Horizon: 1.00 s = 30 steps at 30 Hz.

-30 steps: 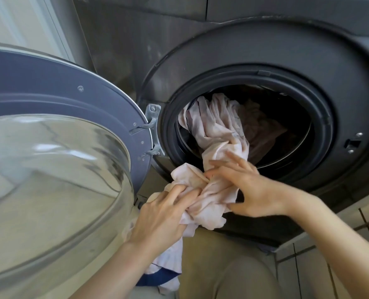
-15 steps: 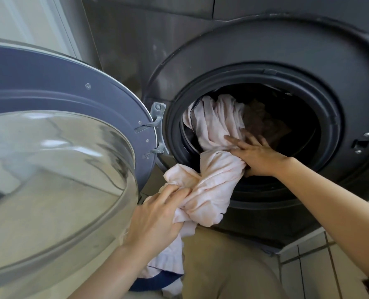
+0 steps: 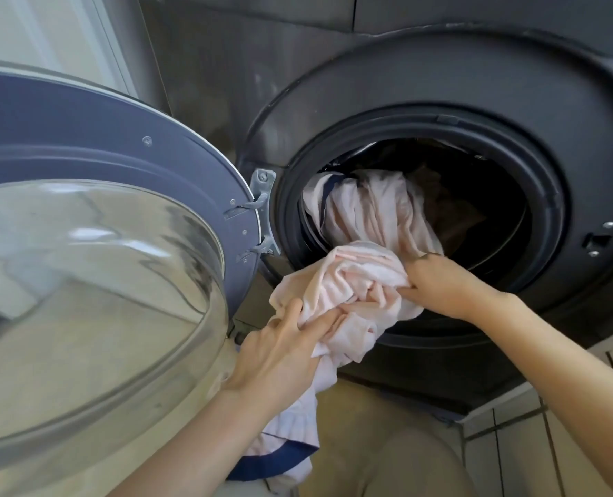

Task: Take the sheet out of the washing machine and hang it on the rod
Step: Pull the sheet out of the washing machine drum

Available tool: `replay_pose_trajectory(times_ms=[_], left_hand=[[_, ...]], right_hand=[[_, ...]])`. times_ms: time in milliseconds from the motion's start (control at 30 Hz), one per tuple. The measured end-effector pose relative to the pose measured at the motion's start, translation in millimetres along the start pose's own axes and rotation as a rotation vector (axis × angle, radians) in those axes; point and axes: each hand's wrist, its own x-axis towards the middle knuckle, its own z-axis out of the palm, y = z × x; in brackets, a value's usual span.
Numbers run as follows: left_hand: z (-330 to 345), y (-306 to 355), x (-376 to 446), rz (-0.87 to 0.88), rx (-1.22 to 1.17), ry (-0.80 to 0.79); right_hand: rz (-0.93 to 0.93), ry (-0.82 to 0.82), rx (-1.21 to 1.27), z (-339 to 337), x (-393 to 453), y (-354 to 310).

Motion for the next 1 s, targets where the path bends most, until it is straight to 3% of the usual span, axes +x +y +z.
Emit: replay_pose_trajectory(times_ms=[100,200,367,500,733,900,1000], left_hand=[[9,-6,3,-0.013,0.031,-0.045],[7,-6,5,-0.046,0.017,-0.112],[0,0,3,-0.047,-0.054,-0.079],[-8,5,-1,-0.101,-0.109,0.001],[-7,2,2,-0.170,-0.099,0.023],[-3,0,7,-0.173,-0.119,0.071],[-1,2,7,-0.189,-0.176,0.109]], right_hand=[[0.090,0.184,0.353,-18,-14,4],[-0.024,0.271,0.484,-30,-29,-6],[-0.243,0.337,0.043,-13,-35,-39],[-0.326,0.326,0.022,6,-35,-60],[-0.128,0.200,0.476,46,-32,-85],[-0.062,0.354,0.513,49,-27,-78],[-0.085,0.357,0.569,41,-28,-76]])
